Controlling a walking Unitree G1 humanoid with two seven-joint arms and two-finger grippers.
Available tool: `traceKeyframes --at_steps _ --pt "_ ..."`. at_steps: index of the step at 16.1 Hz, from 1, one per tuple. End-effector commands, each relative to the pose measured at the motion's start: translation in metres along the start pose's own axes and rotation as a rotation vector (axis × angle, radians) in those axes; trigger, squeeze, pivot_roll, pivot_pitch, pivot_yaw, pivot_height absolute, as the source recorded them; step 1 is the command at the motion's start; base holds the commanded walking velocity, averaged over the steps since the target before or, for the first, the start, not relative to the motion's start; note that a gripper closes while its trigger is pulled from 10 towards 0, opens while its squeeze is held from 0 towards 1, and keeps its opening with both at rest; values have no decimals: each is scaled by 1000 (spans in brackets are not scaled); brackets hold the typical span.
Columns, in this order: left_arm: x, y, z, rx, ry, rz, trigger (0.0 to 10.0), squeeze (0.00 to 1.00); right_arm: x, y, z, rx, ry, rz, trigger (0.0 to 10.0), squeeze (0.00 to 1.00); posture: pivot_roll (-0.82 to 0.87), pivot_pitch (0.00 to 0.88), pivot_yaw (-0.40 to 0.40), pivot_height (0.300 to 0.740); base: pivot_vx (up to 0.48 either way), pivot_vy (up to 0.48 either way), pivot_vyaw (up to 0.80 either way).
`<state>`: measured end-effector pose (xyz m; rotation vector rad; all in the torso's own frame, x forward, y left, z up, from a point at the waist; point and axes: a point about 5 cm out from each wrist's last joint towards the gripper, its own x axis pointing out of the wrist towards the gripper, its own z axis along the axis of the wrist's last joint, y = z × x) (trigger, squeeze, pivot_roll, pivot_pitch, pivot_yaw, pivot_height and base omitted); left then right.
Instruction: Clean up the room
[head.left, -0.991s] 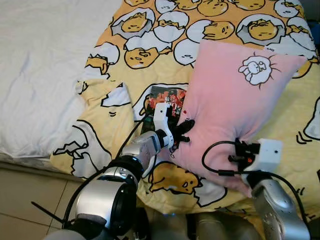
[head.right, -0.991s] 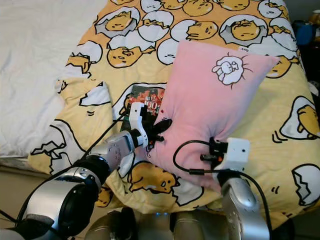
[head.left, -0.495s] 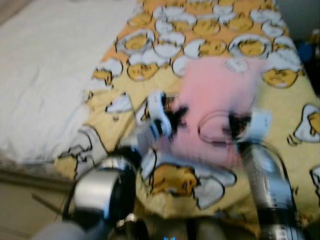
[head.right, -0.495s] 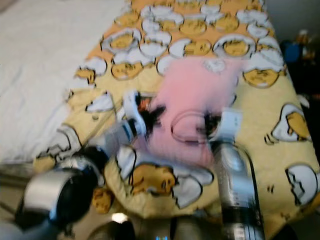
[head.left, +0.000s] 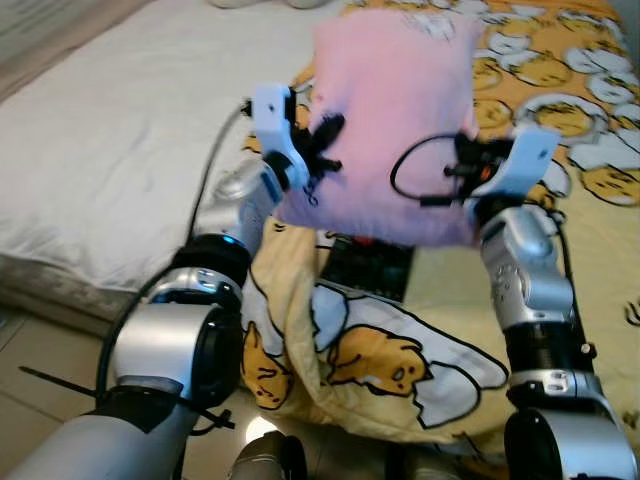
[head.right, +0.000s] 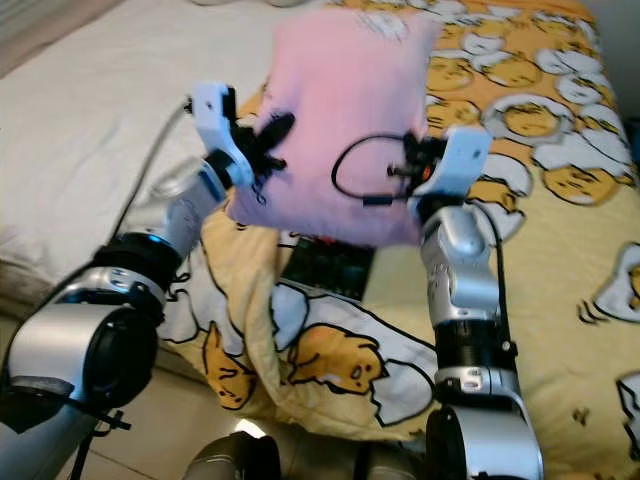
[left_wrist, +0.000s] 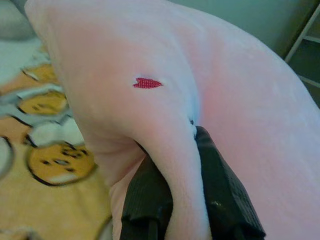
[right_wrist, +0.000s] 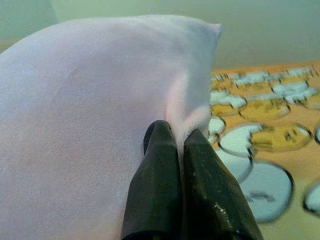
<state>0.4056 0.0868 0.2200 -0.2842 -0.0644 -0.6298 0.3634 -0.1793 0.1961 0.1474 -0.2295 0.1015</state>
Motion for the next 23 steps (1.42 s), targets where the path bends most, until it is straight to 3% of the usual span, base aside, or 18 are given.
traceKeyframes --at_steps 1,4,7,12,14,20,23 --pt "-2 3 9 60 -20 6 0 0 -2 -4 3 -14 -35 -33 0 75 -94 0 81 731 0 0 0" --pt "-9 4 -1 78 -17 9 0 0 -11 -2 -7 -40 -39 -54 0 75 -97 0 97 731 0 0 0" --pt "-8 -5 -13 95 12 -20 0 0 -18 0 -17 -71 -5 -39 0 90 -91 0 95 731 0 187 -533" --pt "-7 -9 -26 63 29 -4 0 0 -23 -5 -21 -85 -6 -77 0 63 -114 0 110 731 0 480 -320" --pt "-9 -6 -33 35 28 64 0 0 -25 -8 -22 -94 -2 -76 0 67 -130 0 115 731 0 480 0" --pt "-6 -12 -40 50 38 69 0 0 -37 -23 -32 -83 39 -125 0 75 -147 0 122 731 0 480 0" --pt "-6 -13 -45 -8 24 119 0 0 -40 -23 -34 -81 44 -117 0 71 -147 0 122 731 0 480 0"
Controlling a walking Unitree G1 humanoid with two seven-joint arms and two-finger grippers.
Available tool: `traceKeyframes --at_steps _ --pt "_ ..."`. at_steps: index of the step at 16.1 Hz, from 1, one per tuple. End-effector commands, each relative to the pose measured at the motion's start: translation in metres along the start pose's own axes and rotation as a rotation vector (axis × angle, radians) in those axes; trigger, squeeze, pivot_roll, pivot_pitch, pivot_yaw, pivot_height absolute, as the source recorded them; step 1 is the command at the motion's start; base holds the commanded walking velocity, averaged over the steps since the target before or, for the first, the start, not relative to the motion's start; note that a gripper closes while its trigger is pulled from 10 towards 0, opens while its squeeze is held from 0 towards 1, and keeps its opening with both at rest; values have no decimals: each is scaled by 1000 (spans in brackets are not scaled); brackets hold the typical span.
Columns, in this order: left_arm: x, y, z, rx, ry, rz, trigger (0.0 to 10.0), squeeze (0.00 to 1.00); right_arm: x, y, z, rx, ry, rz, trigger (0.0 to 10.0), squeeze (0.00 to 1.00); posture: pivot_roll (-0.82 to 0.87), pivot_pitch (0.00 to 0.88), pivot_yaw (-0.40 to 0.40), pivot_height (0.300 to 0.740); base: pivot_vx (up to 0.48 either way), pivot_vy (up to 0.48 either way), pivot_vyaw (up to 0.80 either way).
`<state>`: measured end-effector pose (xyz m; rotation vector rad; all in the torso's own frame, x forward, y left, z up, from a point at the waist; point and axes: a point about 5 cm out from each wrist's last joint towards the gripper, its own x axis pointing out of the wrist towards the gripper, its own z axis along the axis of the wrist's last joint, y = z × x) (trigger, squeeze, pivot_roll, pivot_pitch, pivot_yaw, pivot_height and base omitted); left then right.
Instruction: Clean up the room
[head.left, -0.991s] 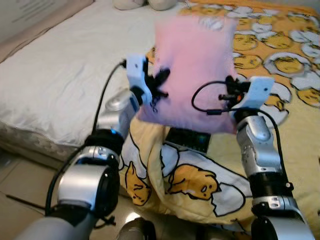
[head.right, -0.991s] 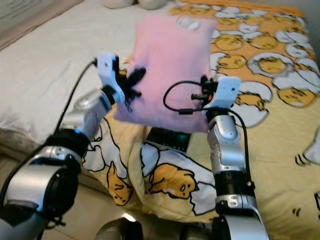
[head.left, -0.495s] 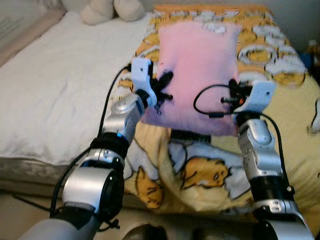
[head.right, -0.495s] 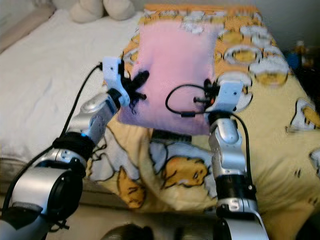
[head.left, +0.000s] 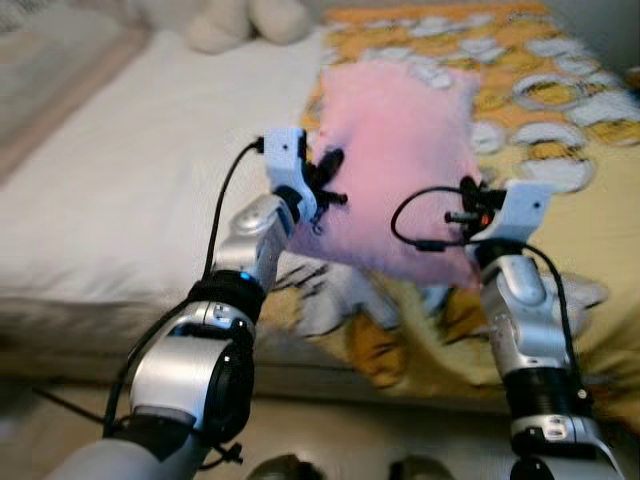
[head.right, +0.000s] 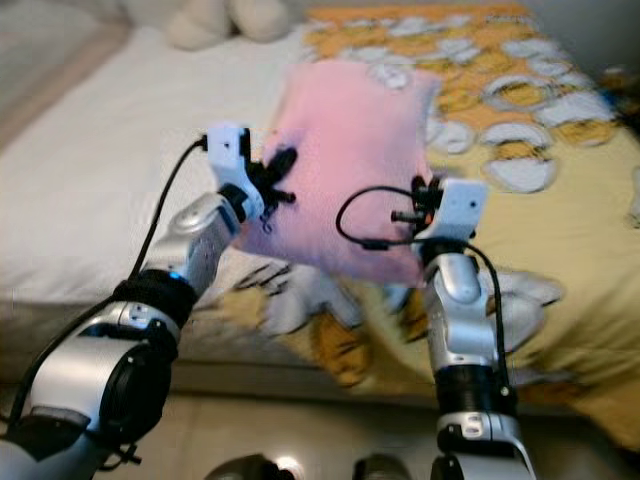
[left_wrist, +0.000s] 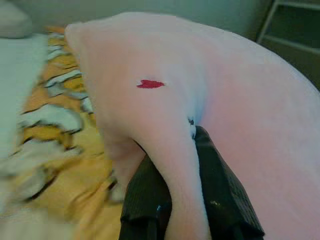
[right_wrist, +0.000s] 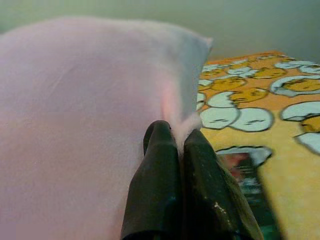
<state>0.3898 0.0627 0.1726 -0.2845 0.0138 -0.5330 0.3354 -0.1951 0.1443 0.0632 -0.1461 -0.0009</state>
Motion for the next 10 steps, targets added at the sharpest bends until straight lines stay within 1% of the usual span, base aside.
traceKeyframes --at_steps 1,3,4,6,10 --pt "1 -2 3 5 -33 6 0 0 1 -5 6 -8 -24 -15 0 86 -145 0 119 731 0 480 0" --pt "1 -6 -1 9 -28 -5 0 0 2 -5 4 -22 -8 -14 0 122 -144 0 116 731 0 480 578" --pt "0 -7 -2 8 -24 -7 0 0 2 -5 4 -10 -10 -15 0 110 -142 0 114 731 0 480 594" --pt "0 -6 -3 29 -20 -11 0 0 1 -5 2 -3 -6 -14 0 75 -140 0 113 736 0 480 0" --pt "-1 -2 0 48 -24 -12 0 0 0 -3 2 -5 -7 -5 0 75 -137 0 111 736 0 480 0"
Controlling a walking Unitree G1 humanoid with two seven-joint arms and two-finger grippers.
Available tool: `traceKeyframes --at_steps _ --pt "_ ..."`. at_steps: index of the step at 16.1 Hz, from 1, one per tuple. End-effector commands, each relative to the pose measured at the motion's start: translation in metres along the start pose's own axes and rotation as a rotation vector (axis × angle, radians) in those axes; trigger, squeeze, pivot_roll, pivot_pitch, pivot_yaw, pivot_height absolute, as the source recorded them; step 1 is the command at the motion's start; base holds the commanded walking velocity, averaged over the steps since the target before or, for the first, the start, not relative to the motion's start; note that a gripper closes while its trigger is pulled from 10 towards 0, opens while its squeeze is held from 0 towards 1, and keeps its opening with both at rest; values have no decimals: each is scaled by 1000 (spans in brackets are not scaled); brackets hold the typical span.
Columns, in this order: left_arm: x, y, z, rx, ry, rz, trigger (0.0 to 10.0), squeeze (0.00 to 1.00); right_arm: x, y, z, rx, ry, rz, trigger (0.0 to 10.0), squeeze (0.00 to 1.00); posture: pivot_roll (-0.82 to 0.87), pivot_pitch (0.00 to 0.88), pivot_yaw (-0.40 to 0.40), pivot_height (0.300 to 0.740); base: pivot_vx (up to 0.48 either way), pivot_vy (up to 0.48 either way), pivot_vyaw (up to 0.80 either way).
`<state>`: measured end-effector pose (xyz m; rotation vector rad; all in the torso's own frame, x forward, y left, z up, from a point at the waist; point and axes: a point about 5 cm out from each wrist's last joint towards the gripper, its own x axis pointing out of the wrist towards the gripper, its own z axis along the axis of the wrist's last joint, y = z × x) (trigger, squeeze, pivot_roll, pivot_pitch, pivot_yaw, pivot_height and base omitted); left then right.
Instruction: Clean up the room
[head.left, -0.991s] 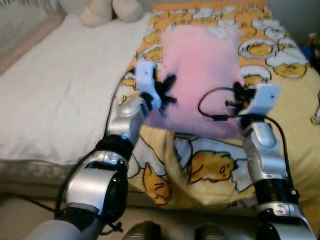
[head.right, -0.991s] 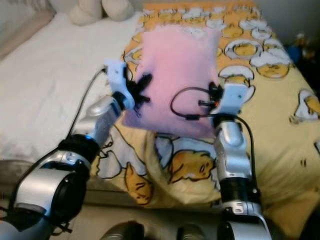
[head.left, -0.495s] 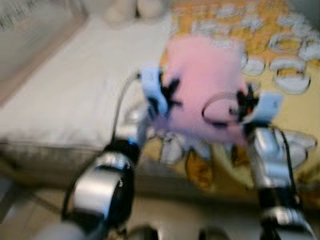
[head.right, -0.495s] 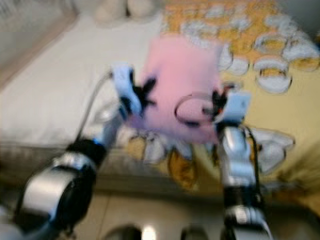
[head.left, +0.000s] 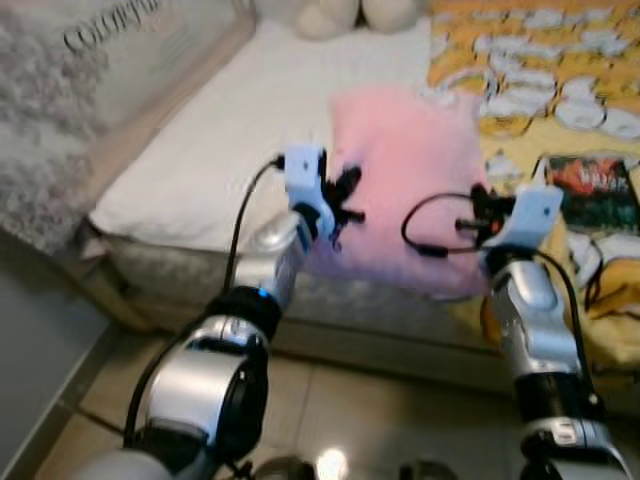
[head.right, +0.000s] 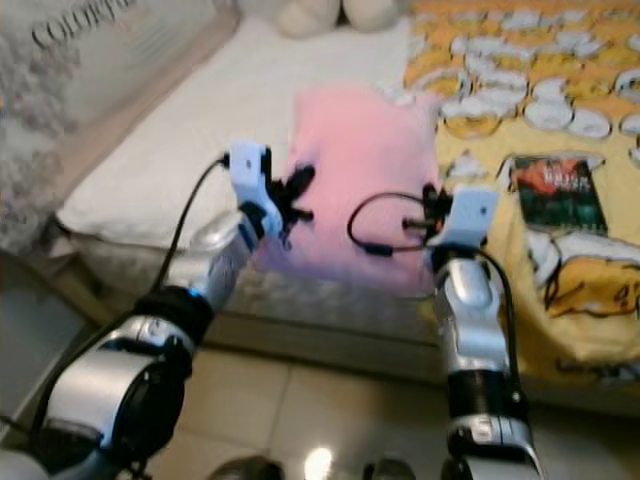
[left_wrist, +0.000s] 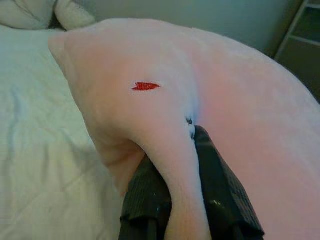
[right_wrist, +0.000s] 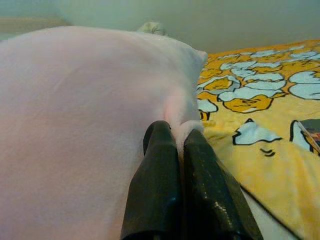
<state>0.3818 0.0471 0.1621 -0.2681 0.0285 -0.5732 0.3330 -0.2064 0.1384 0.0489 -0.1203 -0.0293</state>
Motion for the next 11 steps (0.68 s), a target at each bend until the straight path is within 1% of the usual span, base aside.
traceKeyframes --at_steps 1,2,3,4,7,11 --pt "-3 14 14 50 -35 25 0 0 3 9 6 12 -31 24 0 71 -131 0 113 736 0 476 0" --pt "-3 14 13 60 -21 21 0 0 2 9 5 13 -29 25 0 75 -129 0 112 736 0 476 0" --pt "-4 15 10 91 11 7 0 0 2 10 3 17 -25 25 0 75 -123 0 110 736 0 398 0" --pt "-4 14 9 108 21 6 0 0 2 10 3 18 -24 26 0 75 -123 0 109 736 0 398 0" --pt "-4 15 11 139 -1 20 0 0 2 13 2 19 -20 37 0 78 -117 0 101 736 0 0 0" --pt "-6 19 10 150 6 34 0 0 2 15 1 19 -17 50 0 78 -110 0 97 736 442 0 0"
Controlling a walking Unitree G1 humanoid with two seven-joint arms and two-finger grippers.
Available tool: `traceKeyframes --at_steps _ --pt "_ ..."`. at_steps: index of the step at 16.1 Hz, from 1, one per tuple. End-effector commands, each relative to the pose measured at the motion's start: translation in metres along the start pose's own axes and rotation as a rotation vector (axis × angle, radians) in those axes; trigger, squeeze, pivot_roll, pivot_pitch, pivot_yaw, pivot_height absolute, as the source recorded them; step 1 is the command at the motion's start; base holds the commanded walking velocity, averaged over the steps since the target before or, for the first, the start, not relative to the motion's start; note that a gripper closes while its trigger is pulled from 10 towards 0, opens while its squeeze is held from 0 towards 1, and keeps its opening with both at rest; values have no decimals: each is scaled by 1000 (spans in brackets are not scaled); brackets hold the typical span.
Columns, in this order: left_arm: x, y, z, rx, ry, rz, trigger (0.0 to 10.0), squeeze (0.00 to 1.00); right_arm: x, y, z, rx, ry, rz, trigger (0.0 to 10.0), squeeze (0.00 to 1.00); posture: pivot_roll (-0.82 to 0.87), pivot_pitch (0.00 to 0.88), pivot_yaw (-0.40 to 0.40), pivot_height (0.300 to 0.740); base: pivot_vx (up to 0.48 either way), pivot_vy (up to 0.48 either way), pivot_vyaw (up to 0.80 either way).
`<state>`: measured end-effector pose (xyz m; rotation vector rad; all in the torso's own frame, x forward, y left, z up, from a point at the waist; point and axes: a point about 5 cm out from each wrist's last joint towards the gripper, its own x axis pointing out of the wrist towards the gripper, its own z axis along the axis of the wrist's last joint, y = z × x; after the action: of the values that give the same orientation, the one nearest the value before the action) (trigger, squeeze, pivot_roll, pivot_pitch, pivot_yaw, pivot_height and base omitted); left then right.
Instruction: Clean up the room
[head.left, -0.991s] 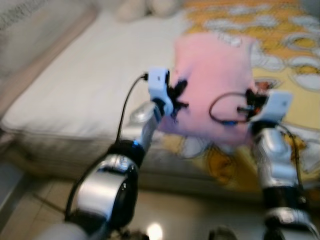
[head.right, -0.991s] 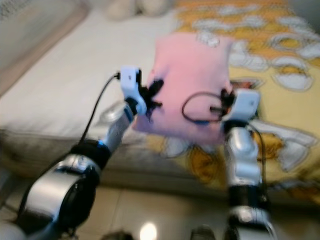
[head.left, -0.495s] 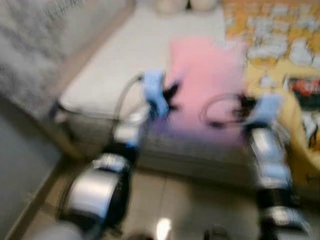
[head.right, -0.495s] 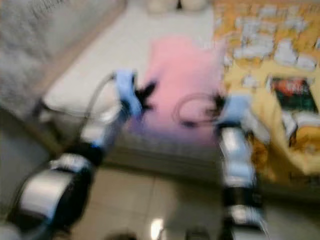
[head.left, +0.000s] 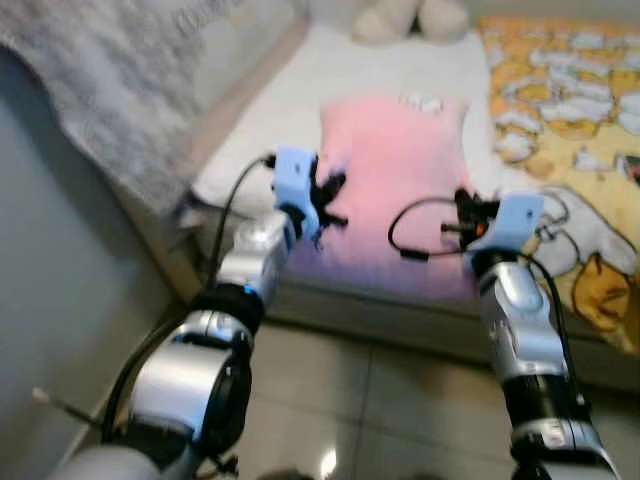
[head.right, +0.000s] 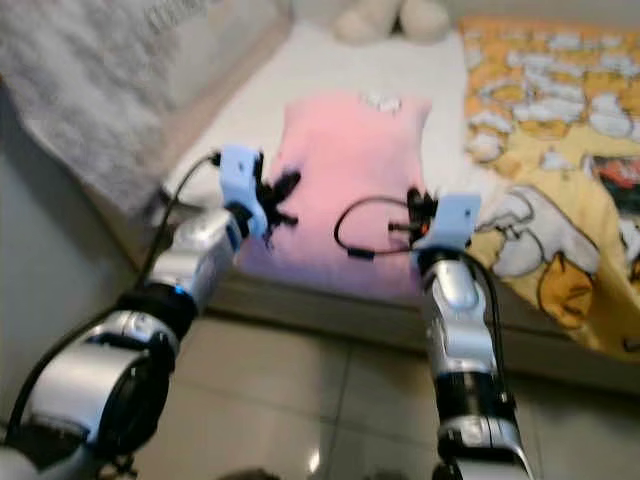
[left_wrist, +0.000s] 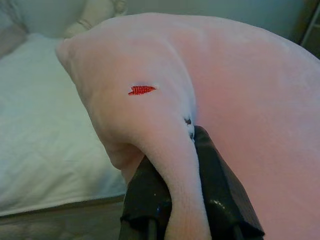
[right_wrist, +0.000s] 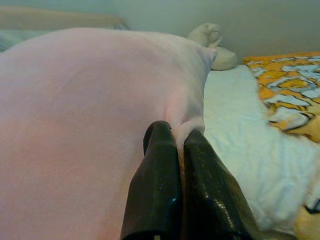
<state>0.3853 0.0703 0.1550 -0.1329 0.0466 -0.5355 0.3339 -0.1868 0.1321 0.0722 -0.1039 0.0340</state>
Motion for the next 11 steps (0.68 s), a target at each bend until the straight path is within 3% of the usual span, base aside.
traceKeyframes --at_steps 1,11 --pt "3 -2 12 25 -44 -5 0 0 2 -4 8 -8 -33 -9 0 75 -110 0 96 736 446 0 0" --pt "5 -4 7 10 -18 3 0 0 0 -7 6 -13 -31 -9 0 86 -128 0 105 736 444 0 0"
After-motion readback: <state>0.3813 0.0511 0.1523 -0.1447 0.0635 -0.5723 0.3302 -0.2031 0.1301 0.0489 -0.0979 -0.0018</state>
